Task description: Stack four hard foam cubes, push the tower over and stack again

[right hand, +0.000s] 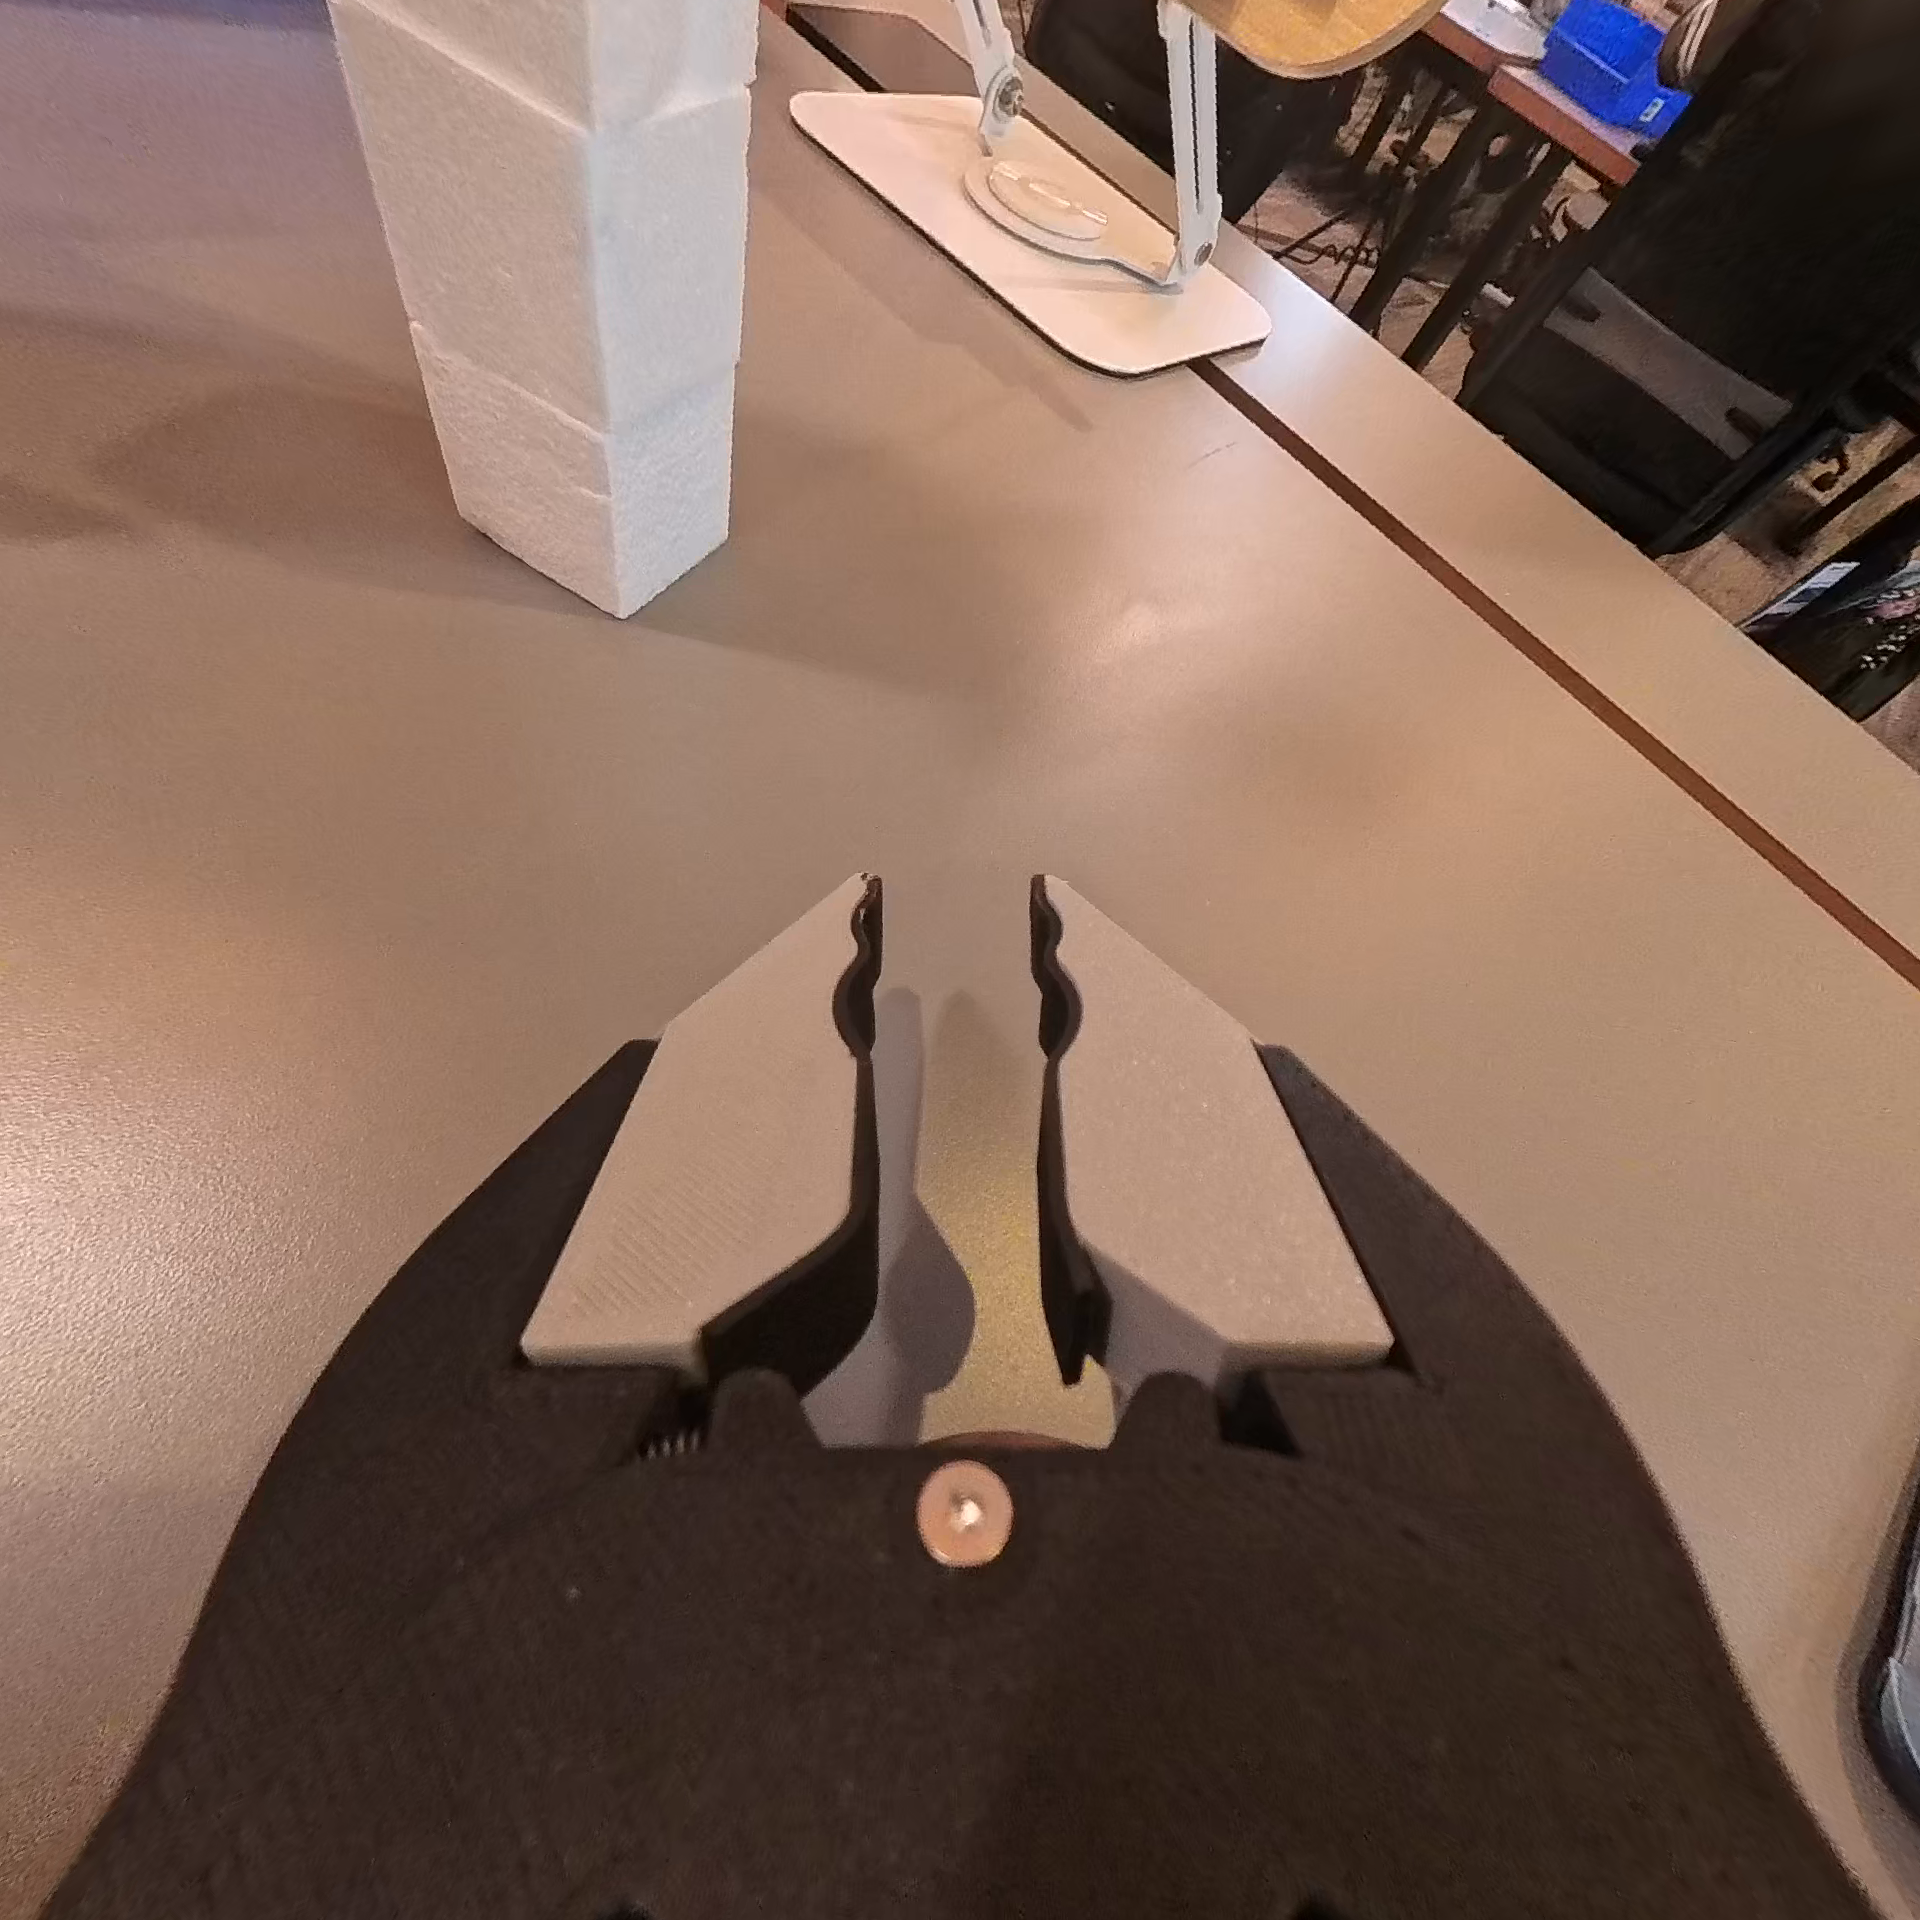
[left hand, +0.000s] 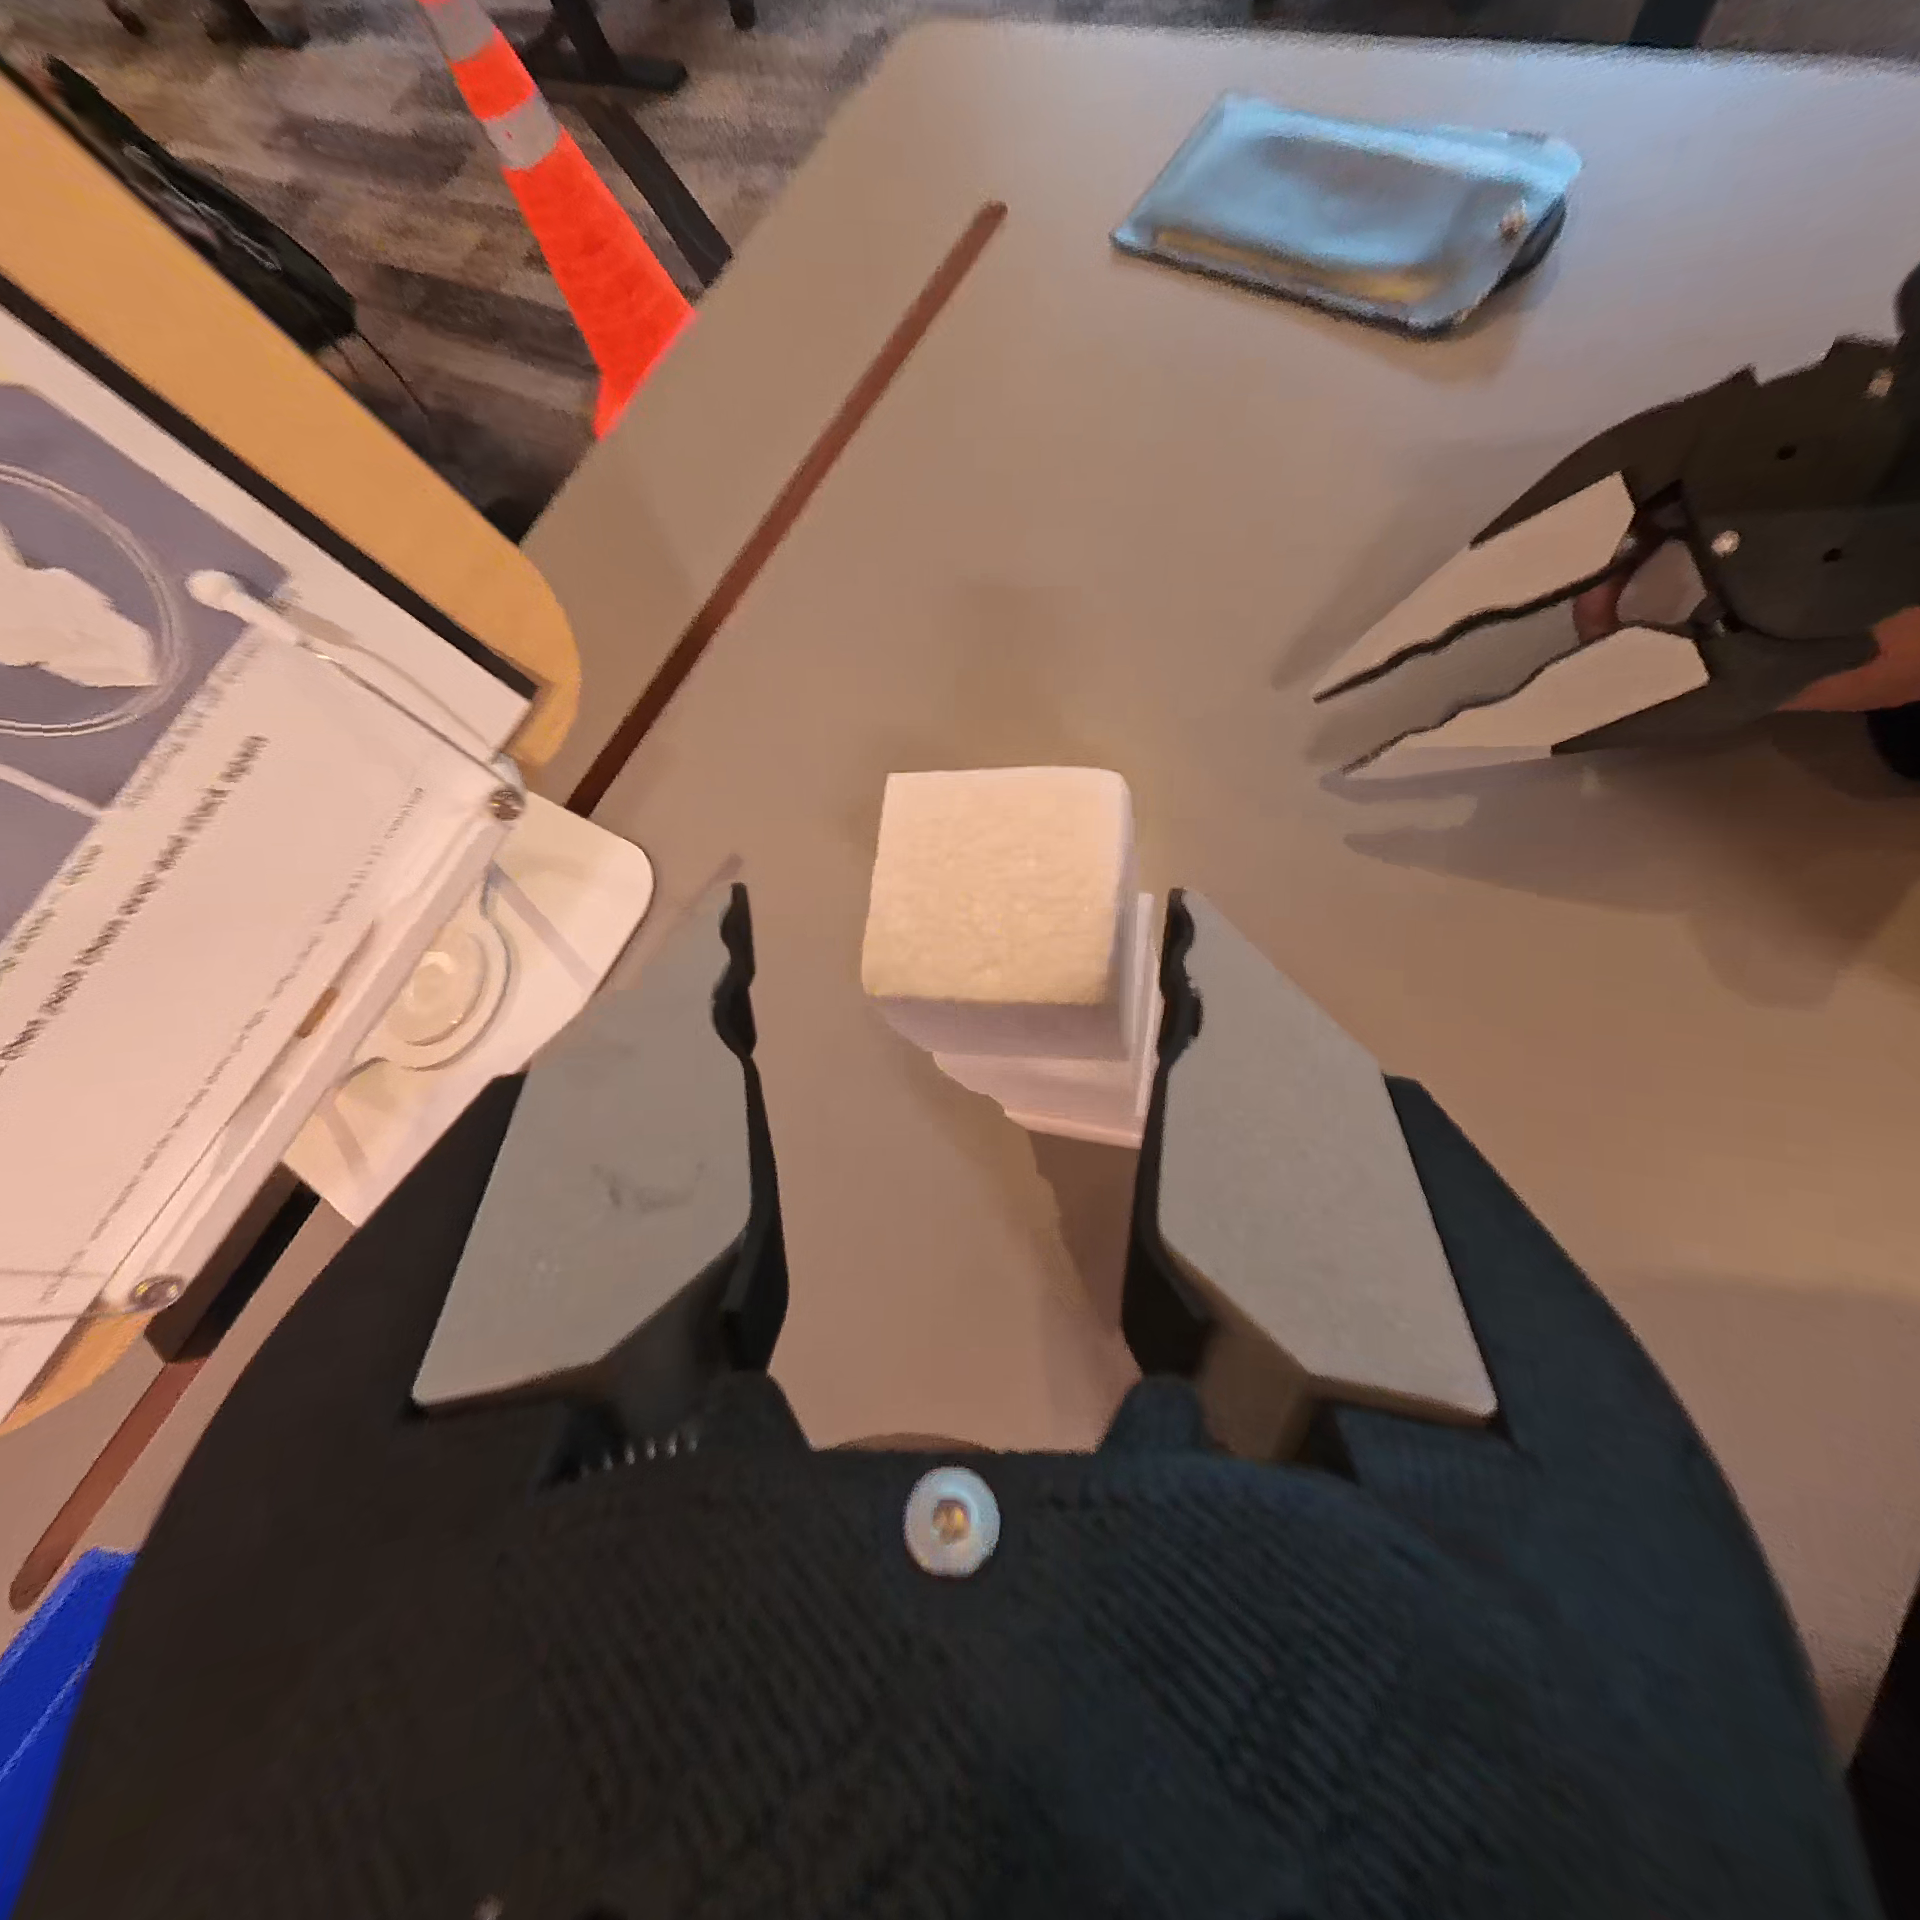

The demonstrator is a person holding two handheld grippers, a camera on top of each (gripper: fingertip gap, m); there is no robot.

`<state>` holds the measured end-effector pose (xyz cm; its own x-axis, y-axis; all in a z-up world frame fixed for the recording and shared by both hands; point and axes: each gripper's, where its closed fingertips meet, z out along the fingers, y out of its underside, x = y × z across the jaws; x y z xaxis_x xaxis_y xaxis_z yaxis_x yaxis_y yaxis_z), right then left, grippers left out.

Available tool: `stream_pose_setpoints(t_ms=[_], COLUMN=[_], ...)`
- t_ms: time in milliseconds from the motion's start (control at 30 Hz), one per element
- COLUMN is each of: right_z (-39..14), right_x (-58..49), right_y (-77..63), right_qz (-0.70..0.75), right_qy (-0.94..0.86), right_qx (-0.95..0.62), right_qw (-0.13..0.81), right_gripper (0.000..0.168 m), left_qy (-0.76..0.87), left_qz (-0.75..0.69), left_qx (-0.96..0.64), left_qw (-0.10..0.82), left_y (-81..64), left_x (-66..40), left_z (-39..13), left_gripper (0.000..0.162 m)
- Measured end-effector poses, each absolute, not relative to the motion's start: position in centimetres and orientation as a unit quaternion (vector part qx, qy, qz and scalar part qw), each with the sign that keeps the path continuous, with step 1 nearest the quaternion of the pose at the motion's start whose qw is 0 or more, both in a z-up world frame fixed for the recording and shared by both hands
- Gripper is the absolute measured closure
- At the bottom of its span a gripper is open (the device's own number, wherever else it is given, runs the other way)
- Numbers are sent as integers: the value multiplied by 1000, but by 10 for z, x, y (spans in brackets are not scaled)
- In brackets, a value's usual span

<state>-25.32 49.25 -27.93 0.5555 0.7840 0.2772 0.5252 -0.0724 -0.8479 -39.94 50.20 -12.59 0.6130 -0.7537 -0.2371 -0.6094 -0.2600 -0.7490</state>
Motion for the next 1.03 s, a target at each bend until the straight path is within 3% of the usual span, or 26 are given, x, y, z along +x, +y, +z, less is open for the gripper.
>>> stream_pose_setpoints(t_ms=[133,233,267,300,333,500,633,833,1033], right_z=[-277,-274,-273,-272,-271,-283,-293,-293,-281], right_x=[-252,-254,-256,-258,-262,-295,-322,-355,-369], right_y=[493,490,488,484,480,446,429,431,440], right_qz=[133,143,145,149,157,217,168,140,112], right_qy=[-449,-452,-456,-464,-472,-571,-668,-746,-787], right_qx=[-720,-715,-712,-705,-697,-647,-605,-580,-552], right_qw=[512,514,514,514,517,457,400,296,254], right_gripper=[142,150,159,168,168,168,168,168,168], left_qy=[381,327,305,284,267,189,223,221,208], left_qz=[-117,-120,-117,-117,-122,-94,-57,-57,-58], left_qx=[-775,-788,-791,-793,-794,-841,-887,-892,-890], left_qw=[491,508,517,526,532,498,400,389,401], left_y=[490,482,480,479,478,500,506,503,504], left_x=[-420,-455,-468,-481,-492,-528,-533,-537,-541], left_z=[-97,-106,-116,-128,-144,-249,-309,-312,-304], left_gripper=[91,93,111,147,162,162,162,158,153])
